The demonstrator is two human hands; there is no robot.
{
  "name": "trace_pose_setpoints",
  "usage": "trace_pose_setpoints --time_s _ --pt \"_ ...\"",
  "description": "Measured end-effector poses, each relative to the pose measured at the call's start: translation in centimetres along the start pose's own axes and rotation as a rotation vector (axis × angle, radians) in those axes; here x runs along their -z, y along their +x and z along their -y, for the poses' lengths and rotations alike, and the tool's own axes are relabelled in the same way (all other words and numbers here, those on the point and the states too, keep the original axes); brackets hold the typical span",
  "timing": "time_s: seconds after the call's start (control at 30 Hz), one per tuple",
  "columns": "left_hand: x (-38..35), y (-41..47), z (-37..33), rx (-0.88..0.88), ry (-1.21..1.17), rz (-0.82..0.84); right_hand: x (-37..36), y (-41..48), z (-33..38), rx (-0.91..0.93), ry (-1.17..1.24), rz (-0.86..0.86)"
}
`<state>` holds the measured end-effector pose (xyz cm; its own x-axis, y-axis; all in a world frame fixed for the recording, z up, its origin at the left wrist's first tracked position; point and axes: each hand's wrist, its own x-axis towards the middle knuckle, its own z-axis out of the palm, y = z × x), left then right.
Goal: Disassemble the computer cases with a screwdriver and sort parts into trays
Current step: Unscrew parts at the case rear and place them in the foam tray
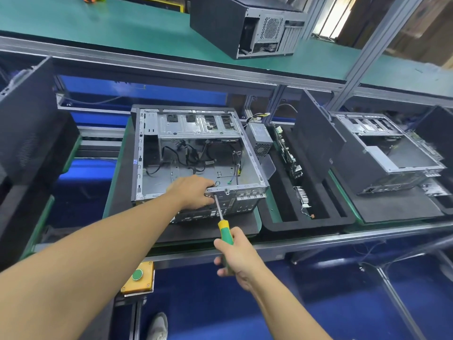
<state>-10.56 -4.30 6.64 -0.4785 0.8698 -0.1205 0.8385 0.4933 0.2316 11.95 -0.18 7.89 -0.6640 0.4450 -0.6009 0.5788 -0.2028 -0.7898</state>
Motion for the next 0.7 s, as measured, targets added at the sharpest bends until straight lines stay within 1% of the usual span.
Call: trace_pose_setpoints --time_s 0.07,0.17,0.23,0.3,0.33,0.5,0.57,0.6,0.63,0.7 --pt "-0.1 0.1 0.0 0.001 0.001 -0.001 0.1 -0.2 0.7 -0.044 0.060 0.060" --pt "-0.1 0.1 0.2 0.006 -0.002 0.000 1.2 -0.4 1.7 -0.189 0.303 0.189" --pt "-0.3 0.2 0.2 0.006 0.000 0.000 2.0 -0.4 1.8 -0.192 0.357 0.244" --pt "-0.4 0.2 0.3 0.000 0.000 -0.006 2.1 -0.3 1.7 -0.113 0.330 0.208" --pt "-0.4 0.2 0.3 -0.003 -0.003 -0.012 1.8 -0.4 1.6 -0.059 0.271 0.166" --pt "-0.4 0.3 0.3 -0.003 -0.011 -0.018 0.9 -0.1 -0.1 0.168 -0.213 -0.159" --pt "-0.4 0.3 0.3 0.000 -0.010 -0.018 0.7 -0.2 -0.2 0.197 -0.304 -0.173" --pt "-0.3 0.2 0.3 0.000 -0.010 -0.019 0.7 -0.2 0.0 0.169 -0.296 -0.144" --pt "-0.3 0.3 0.3 -0.001 -0.010 -0.020 0.9 -0.2 0.4 0.110 -0.235 -0.100" --pt "-0.3 0.3 0.2 -0.006 -0.012 -0.017 1.5 -0.1 1.4 -0.074 0.015 0.013"
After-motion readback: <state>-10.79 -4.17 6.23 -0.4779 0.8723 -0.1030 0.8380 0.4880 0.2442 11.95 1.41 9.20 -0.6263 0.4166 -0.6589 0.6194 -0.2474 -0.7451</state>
